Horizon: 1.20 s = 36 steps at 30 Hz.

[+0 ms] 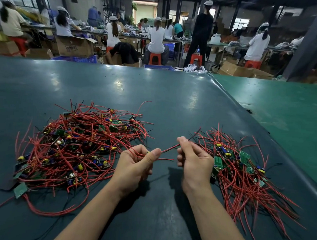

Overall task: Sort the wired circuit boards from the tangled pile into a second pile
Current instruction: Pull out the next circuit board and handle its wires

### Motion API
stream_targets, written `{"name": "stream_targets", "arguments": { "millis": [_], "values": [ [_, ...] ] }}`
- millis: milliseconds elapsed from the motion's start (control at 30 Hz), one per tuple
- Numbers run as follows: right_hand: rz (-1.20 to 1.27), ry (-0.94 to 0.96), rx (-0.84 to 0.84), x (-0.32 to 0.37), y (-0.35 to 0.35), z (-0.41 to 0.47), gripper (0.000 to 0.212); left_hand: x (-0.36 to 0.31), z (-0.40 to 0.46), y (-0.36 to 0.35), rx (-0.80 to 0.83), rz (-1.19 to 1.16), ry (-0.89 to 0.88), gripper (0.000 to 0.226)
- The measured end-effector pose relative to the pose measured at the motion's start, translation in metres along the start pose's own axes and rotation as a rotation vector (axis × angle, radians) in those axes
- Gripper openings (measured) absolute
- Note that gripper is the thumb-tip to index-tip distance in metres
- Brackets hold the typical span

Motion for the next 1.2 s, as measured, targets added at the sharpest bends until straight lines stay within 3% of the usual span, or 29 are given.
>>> {"name": "stream_targets", "arguments": {
  "millis": [100, 267, 367, 467, 600, 667, 767, 867, 1067, 1200],
  "values": [
    [0.043, 0.042, -0.114, 0.004, 0.009, 0.008, 0.024, 0.001, -0.001, -0.001, 0.008, -0.027, -0.003, 0.038],
    [0.130, 0.043, -0.105, 0.007, 0.012, 0.012, 0.030, -0.001, -0.002, -0.002, 0.029, -0.027, -0.010, 0.044],
    [0.289, -0.078, -0.103, 0.008, 0.009, 0.012, 0.039, -0.001, -0.003, -0.003, 0.045, -0.034, -0.018, 0.040],
    [0.430, -0.283, 0.018, 0.010, 0.007, 0.010, 0.041, 0.000, -0.002, -0.001, 0.041, -0.068, -0.008, 0.040],
    [0.524, -0.331, 0.038, 0.013, 0.009, 0.010, 0.039, 0.000, 0.001, 0.000, 0.024, -0.078, 0.005, 0.042],
    [0.459, -0.271, 0.040, 0.012, 0.009, 0.007, 0.039, 0.000, 0.002, 0.000, -0.012, -0.100, 0.002, 0.043],
    [0.210, -0.258, 0.173, 0.003, -0.001, -0.008, 0.049, -0.002, 0.004, 0.001, -0.069, -0.125, -0.008, 0.036],
    [-0.012, -0.238, 0.350, -0.006, -0.012, -0.024, 0.025, -0.002, 0.002, 0.000, -0.001, -0.084, 0.011, 0.032],
    [-0.064, -0.161, 0.333, -0.002, -0.008, -0.018, 0.023, -0.001, 0.001, -0.002, 0.033, -0.039, 0.008, 0.034],
    [-0.022, -0.091, 0.208, 0.004, 0.000, -0.006, 0.026, 0.000, 0.001, -0.001, -0.001, -0.069, -0.007, 0.034]
  ]
}}
Point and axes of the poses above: each hand's wrist, its own z-axis towards the middle knuckle, its own y-axis out of the back of the hand, x = y × z, the point moved 1 cm from there along z, towards the middle knuckle, and after that the axes turned 5 degrees about x, right-handed, at the moved point
